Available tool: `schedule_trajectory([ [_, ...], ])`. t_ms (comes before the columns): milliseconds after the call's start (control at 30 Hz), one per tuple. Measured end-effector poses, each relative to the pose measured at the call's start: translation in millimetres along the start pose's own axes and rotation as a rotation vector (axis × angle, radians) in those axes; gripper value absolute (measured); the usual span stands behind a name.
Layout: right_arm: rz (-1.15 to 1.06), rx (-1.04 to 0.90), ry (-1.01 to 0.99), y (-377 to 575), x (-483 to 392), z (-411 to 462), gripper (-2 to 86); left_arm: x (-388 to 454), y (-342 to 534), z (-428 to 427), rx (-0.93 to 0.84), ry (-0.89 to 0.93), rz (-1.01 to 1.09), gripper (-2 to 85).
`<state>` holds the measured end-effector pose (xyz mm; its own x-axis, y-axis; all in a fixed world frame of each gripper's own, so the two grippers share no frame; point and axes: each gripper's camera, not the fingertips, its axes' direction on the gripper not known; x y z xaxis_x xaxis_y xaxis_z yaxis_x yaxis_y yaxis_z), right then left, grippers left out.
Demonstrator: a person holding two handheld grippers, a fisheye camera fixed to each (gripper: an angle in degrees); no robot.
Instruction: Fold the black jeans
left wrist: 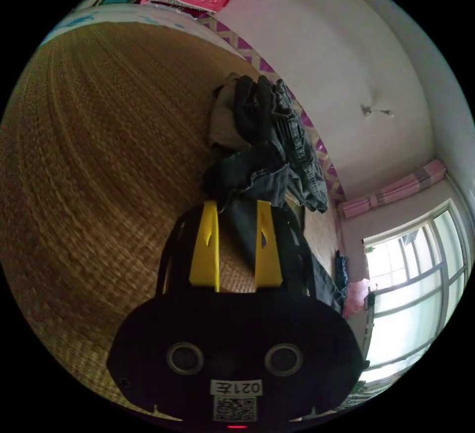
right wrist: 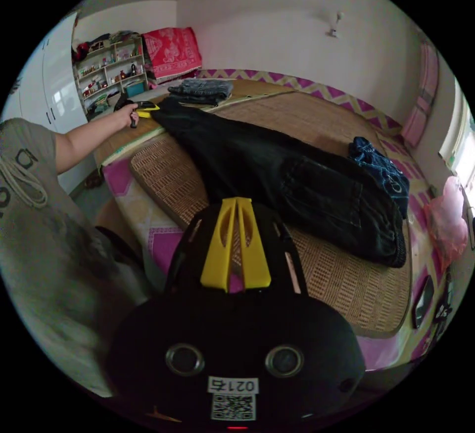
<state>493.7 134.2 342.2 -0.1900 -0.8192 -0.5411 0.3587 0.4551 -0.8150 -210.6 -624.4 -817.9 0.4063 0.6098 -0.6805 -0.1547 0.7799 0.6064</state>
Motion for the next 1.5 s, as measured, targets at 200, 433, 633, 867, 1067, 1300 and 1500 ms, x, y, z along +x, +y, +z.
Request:
schedule_trajectory([
  [200, 0.063, 0.009, -0.051, 26, 24, -10, -0.8, 22, 31, 7, 0.084, 0.115, -0.01, 2.6],
  [433, 0.178, 0.072, -0.142, 76, 78, -31, -0.7, 216, 100, -57, 0.213, 0.035, 0.427, 2.2],
  [633, 0.207, 0.121, -0.173, 111, 112, -46, -0.6, 432, 255, -25, 0.177, 0.046, 0.918, 3.2],
  [867, 0.256, 0.183, -0.188, 153, 140, -70, -0.6, 538, 453, 166, -0.217, -0.018, 1.144, 4.1],
  [1067, 0.298, 0.194, -0.169, 190, 167, -88, -0.4, 541, 548, 216, -0.169, -0.122, 1.248, 5.2],
  [1300, 0.48, 0.211, -0.117, 217, 226, -92, 3.3, 558, 596, 223, -0.277, -0.004, 1.42, 8.9],
  [1500, 0.934, 0.274, -0.145, 248, 313, -86, 14.0, 548, 593, 181, -0.185, 0.185, 1.353, 8.1],
])
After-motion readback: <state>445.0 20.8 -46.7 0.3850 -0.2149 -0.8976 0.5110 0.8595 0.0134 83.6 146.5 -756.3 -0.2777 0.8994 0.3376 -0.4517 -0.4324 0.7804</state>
